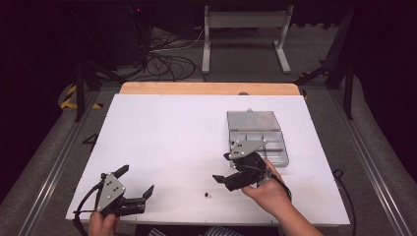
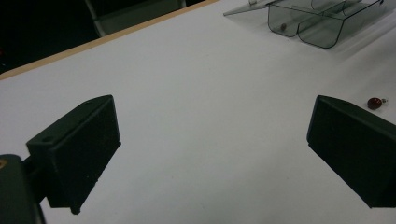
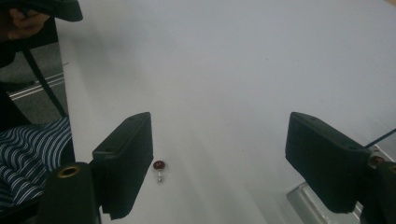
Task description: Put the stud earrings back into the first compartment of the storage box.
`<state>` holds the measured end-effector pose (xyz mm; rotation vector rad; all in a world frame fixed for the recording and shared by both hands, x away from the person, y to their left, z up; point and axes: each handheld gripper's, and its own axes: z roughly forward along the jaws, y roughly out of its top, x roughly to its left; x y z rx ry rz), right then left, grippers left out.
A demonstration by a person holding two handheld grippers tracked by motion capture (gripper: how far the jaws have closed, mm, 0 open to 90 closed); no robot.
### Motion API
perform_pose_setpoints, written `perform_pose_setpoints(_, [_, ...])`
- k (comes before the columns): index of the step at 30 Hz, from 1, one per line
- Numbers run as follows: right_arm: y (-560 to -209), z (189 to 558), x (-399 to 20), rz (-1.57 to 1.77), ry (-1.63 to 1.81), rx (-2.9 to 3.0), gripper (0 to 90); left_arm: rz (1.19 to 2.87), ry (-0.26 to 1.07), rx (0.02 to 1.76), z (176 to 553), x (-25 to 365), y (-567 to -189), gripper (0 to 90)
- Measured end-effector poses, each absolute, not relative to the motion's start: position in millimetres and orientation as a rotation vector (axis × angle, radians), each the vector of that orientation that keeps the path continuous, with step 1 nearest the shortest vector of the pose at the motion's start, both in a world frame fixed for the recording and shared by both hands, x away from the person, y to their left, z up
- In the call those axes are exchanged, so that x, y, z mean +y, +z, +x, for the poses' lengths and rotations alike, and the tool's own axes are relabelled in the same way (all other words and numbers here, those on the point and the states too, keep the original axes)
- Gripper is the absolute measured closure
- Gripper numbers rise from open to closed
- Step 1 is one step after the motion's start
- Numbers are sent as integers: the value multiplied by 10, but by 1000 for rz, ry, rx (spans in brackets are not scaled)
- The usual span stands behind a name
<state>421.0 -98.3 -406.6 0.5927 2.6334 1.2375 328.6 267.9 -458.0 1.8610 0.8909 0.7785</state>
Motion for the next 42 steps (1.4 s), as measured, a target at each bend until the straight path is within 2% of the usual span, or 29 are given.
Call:
perform_pose_setpoints(11, [-4224,4104,-884,537,1213,2708,278,1867,785,886,3285,2681,-4577,30])
perform_pose_setpoints(33, [-4595,4033,-558,442,1011,2862,392,1869,783,884,3285,2681,-4578,30])
perform_pose_setpoints(38, [-4665,4043,-496,425,956,2887,464,1870,782,884,3287,2682,-4579,30])
perform_pose_setpoints(42, [-4705,4057,-452,408,939,2924,555,1870,781,884,3286,2682,-4580,30])
